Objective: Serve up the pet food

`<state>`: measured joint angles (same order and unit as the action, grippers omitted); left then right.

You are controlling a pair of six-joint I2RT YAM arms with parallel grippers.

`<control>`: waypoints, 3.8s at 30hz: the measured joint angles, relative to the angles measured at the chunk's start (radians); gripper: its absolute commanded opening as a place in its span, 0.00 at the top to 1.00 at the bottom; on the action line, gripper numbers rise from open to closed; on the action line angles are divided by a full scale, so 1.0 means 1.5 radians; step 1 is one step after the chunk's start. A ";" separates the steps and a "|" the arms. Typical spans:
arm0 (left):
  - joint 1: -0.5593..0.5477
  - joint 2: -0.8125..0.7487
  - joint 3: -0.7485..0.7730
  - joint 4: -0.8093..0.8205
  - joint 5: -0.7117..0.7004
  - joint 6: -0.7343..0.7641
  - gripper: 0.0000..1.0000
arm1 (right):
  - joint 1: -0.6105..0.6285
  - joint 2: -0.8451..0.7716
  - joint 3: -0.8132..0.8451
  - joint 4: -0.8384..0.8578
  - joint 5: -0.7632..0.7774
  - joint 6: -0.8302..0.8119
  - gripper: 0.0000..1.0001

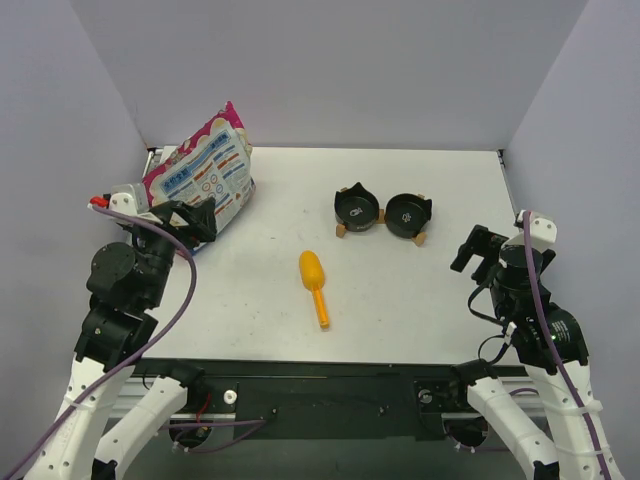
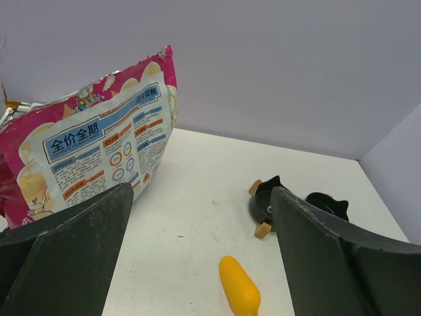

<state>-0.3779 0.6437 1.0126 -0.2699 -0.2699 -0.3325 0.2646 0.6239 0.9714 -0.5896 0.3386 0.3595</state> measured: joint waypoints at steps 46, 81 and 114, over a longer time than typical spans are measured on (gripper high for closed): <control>0.401 0.581 0.415 -0.207 0.320 -0.039 0.03 | 0.013 0.150 0.082 -0.017 -0.146 0.007 0.00; 0.221 0.678 0.487 -0.290 0.128 0.088 0.84 | 0.077 0.187 0.123 -0.069 -0.129 0.024 0.11; 0.103 0.441 0.298 -0.394 0.127 -0.250 1.00 | 0.461 0.510 0.301 0.072 0.014 0.354 0.25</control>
<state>-0.2234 1.3052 1.4590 -0.8608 -0.0799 -0.7071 0.9565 1.3895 1.4231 -0.4808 0.3603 0.8902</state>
